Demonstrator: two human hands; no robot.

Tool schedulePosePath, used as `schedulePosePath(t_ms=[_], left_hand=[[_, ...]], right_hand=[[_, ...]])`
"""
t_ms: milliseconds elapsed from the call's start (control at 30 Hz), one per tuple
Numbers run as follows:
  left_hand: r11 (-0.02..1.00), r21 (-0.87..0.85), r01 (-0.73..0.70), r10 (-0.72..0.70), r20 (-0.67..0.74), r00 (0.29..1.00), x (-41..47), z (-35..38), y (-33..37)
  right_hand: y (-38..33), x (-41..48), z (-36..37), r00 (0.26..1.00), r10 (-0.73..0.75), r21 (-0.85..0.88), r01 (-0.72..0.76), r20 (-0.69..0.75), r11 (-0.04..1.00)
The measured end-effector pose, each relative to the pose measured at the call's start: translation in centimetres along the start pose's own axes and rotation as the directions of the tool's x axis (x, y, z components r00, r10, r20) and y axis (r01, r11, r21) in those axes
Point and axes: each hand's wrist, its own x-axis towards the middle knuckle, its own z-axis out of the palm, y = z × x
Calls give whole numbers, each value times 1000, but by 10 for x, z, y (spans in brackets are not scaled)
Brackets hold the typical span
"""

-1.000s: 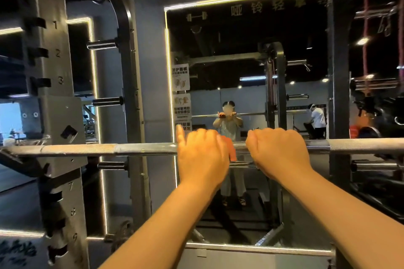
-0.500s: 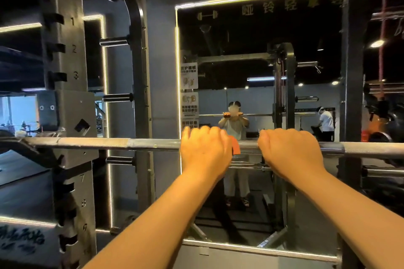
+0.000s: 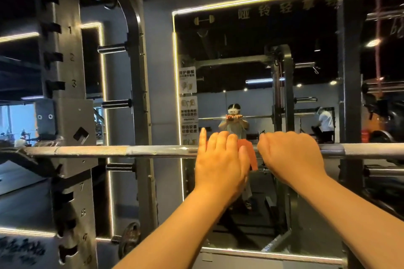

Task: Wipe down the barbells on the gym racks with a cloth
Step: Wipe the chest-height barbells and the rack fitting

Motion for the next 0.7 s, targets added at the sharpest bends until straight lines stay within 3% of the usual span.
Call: schedulePosePath(t_ms=[133, 300, 433, 500, 600, 700], left_hand=[[999, 36, -15, 9, 169, 986, 35, -18, 23], [994, -61, -94, 93, -8, 996, -5, 8, 17], [987, 18, -158, 159, -59, 985, -16, 14, -7], [992, 47, -116, 119, -66, 991, -8, 6, -21], [993, 113, -18, 13, 47, 999, 8, -11, -34], [985, 170, -40, 20, 117, 993, 12, -14, -25]], right_hand=[[2, -2, -4, 1000, 10, 21, -10, -17, 1000], [3, -1, 2, 1000, 4, 33, -3, -15, 999], [3, 0, 4, 1000, 15, 78, -14, -13, 997], [3, 1, 3, 999, 43, 89, -40, -24, 995], [3, 0, 4, 999, 35, 100, -32, -28, 994], [2, 2, 4, 998, 52, 111, -48, -38, 993]])
